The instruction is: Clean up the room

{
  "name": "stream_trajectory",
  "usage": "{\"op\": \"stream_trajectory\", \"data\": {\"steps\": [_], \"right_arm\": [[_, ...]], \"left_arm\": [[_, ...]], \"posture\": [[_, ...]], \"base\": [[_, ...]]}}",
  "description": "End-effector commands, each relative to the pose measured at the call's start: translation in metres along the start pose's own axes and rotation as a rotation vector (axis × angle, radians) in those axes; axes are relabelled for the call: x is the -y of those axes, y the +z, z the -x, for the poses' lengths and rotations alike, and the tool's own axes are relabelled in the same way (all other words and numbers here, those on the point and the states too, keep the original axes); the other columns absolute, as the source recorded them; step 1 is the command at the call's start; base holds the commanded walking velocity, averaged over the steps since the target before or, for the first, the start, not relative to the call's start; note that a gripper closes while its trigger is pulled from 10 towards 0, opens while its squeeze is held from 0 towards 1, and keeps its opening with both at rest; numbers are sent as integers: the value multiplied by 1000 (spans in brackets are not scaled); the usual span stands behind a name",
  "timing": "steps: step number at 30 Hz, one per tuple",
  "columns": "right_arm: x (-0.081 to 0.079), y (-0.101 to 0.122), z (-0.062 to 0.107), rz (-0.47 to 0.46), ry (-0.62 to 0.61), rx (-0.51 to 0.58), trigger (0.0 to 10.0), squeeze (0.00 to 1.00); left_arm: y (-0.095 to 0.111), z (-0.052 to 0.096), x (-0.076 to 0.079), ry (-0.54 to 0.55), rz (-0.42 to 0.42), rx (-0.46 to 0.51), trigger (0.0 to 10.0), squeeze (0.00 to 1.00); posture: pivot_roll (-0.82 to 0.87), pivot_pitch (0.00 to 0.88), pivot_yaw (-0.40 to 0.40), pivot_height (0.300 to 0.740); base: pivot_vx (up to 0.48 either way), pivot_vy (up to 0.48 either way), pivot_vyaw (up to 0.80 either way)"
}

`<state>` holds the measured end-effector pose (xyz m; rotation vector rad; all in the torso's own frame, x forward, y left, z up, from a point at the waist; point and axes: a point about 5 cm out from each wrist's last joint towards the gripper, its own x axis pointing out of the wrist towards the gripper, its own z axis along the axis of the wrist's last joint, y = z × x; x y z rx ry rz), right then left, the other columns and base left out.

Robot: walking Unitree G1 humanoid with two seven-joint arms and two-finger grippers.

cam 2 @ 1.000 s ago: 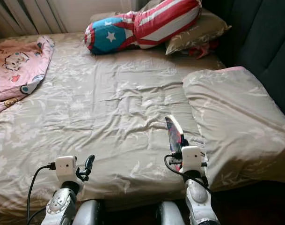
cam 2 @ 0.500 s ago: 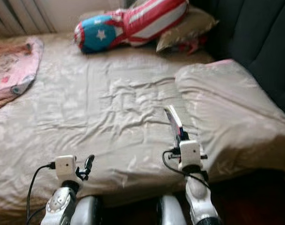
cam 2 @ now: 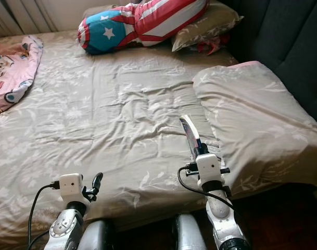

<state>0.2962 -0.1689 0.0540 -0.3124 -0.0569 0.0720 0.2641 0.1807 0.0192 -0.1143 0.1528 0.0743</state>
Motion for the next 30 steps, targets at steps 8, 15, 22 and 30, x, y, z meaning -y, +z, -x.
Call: {"op": "stream_trajectory", "data": {"steps": [8,15,22,30], "right_arm": [[5,22,-12,106,17,119,10000,0],[3,23,-13,142,41,125,10000,0],[1,25,-14,167,64,140,10000,0],[0,27,-17,199,93,147,10000,0]], "left_arm": [[-3,0,-5,14,-2,-10,10000,0],[-2,-1,-4,16,-2,-7,10000,0],[-2,-1,-4,17,-3,-5,10000,0],[-2,-2,-5,29,-5,0,10000,0]], "posture": [[-194,159,11,625],[-196,159,11,625],[-196,161,9,625],[-191,161,5,625]], "base": [[274,0,0],[318,0,0],[339,0,0],[426,0,0]]}}
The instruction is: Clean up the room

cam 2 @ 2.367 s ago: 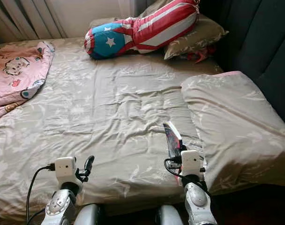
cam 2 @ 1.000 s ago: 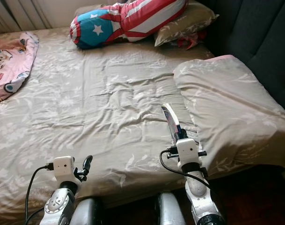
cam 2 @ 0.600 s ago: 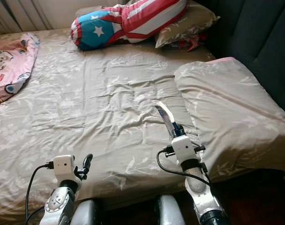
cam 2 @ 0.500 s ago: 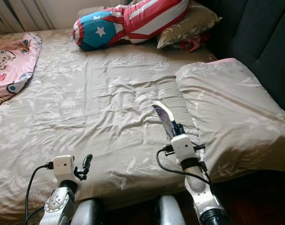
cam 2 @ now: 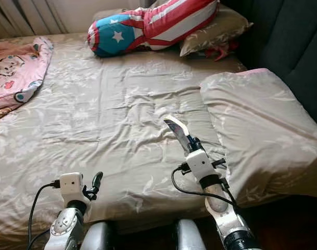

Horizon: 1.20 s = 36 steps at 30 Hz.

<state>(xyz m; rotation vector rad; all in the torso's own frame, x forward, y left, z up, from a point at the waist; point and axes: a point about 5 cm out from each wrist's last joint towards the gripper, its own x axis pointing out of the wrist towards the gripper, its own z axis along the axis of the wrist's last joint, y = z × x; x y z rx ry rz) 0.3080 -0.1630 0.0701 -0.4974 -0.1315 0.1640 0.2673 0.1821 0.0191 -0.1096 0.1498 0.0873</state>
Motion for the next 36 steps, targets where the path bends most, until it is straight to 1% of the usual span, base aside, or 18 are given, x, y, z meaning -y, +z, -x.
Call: {"op": "stream_trajectory", "data": {"steps": [1,8,14,22,25,29,31,32,36], "right_arm": [[1,11,-6,25,13,68,10000,0],[-5,13,-7,70,60,80,10000,0],[-6,15,-9,79,67,86,10000,0],[-4,18,-16,103,76,85,10000,0],[-2,20,-24,120,81,80,10000,0],[-1,23,-28,127,84,83,10000,0],[-1,22,-30,165,97,76,10000,0],[-1,22,-30,165,97,76,10000,0],[0,20,-35,219,110,53,10000,0]], "left_arm": [[-2,1,-4,16,-2,-3,10000,0],[-2,1,-4,19,-2,-1,10000,0],[-1,1,-4,20,-3,4,10000,0],[-1,2,-5,28,-1,9,10000,0],[-2,5,-7,36,0,10,10000,0],[-2,6,-7,40,1,12,10000,0],[-3,7,-7,40,2,14,10000,0],[-3,7,-7,40,2,14,10000,0],[-3,9,-7,37,2,12,10000,0]], "posture": [[-190,162,5,625],[-188,162,4,625],[-184,166,1,625],[-168,173,-5,625],[-159,177,-8,625],[-154,180,-9,625],[-148,185,-10,625],[-148,185,-10,625],[-136,194,-11,625]], "base": [[480,0,0],[480,0,0],[480,0,0],[480,0,0],[480,0,0],[480,0,0],[317,0,0],[289,0,0],[0,0,0]]}}
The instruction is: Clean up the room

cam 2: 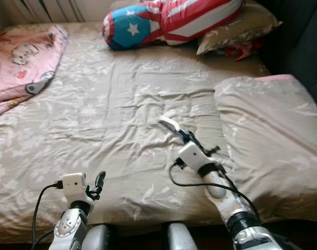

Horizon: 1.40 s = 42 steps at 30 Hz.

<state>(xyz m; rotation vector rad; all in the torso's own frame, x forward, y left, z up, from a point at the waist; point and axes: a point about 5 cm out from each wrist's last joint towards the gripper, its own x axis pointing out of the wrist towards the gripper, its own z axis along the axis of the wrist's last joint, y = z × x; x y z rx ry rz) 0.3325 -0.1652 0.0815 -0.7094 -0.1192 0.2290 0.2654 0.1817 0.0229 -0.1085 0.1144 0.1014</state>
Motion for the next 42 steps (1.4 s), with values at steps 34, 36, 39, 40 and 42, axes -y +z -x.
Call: {"op": "stream_trajectory", "data": {"steps": [34,36,39,40,42], "right_arm": [[-37,14,-29,428,220,-116,10000,0],[-40,10,-27,377,233,-162,10000,0],[-42,7,-25,329,236,-199,10000,0],[-42,6,-25,322,239,-202,10000,0],[-42,3,-23,275,238,-227,10000,0]], "left_arm": [[-13,45,-18,46,-14,-60,10000,0],[-14,47,-19,47,-14,-64,10000,0],[-14,50,-19,49,-14,-68,10000,0],[-13,50,-19,50,-14,-69,10000,0],[-13,52,-20,52,-14,-72,10000,0]], "posture": [[-33,294,-12,625],[-28,300,-11,625],[-24,304,-11,625],[-22,310,-14,625],[-24,316,-19,625]], "base": [[0,0,0],[0,0,0],[0,0,0],[0,0,0],[0,0,0]]}}
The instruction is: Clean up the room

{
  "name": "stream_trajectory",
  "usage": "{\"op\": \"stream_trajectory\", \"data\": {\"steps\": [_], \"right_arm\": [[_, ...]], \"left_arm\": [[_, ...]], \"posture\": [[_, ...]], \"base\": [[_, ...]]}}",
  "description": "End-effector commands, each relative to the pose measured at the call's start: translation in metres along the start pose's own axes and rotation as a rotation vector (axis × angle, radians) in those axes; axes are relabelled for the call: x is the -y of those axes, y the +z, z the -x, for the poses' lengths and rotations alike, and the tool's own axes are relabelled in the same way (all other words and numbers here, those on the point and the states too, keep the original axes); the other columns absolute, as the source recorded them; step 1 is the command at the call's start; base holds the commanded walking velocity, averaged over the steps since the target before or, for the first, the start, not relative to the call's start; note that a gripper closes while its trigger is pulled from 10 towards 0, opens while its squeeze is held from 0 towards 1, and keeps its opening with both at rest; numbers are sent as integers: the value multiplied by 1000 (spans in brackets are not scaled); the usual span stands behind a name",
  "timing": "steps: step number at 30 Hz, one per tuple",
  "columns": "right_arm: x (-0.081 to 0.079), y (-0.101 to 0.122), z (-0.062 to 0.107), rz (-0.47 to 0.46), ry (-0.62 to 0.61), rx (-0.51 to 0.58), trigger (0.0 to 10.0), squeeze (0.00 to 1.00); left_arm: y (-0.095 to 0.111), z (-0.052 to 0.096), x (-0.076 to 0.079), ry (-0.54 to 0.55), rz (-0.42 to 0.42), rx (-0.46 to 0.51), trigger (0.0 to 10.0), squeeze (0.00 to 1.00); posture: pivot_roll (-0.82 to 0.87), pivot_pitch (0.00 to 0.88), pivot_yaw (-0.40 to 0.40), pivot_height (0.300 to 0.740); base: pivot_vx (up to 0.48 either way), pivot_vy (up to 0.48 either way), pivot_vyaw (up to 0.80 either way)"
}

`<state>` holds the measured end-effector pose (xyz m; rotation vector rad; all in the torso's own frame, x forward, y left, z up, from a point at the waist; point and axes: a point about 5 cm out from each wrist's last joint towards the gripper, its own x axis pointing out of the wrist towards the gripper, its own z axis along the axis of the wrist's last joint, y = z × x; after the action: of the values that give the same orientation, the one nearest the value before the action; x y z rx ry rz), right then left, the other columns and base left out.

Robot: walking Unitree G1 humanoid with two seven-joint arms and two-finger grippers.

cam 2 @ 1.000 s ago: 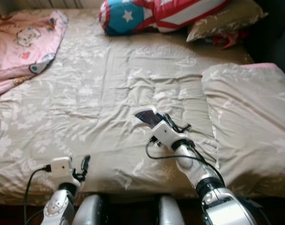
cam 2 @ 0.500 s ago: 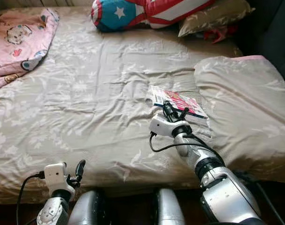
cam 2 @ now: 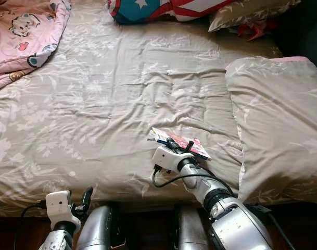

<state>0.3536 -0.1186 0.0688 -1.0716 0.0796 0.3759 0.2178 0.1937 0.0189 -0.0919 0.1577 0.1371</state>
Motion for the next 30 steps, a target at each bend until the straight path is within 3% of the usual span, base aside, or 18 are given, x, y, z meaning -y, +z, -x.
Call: {"op": "stream_trajectory", "data": {"steps": [1,11,24,25,27,28,29,30], "right_arm": [[-8,-13,6,-83,25,-63,10000,0],[-11,-10,7,-222,120,-19,10000,0],[-15,-10,9,-217,217,16,10000,0],[-15,-10,9,-218,217,17,10000,404],[-15,-10,9,-223,218,19,10000,796],[-14,-10,9,-226,219,20,10000,796],[-14,-10,9,-227,220,21,10000,902],[-14,-10,9,-227,220,21,10000,890]], "left_arm": [[-6,7,-3,14,3,-33,10000,0],[-5,9,-1,22,8,-42,10000,0],[-7,11,-1,35,10,-59,10000,0],[-7,12,-1,36,10,-60,10000,0],[-7,12,-1,37,9,-61,10000,0],[-7,12,-1,37,9,-62,10000,0],[-7,12,-1,38,9,-62,10000,0],[-8,12,-1,38,9,-62,10000,0]], "posture": [[-23,318,-21,625],[-18,327,-31,625],[-18,326,-36,625],[-18,326,-37,625],[-17,326,-37,625],[-17,326,-37,625],[-16,327,-37,625],[-16,327,-37,625]], "base": [[0,0,0],[0,0,0],[0,0,0],[0,0,0],[0,0,0],[0,0,0],[0,0,0],[0,0,0]]}}
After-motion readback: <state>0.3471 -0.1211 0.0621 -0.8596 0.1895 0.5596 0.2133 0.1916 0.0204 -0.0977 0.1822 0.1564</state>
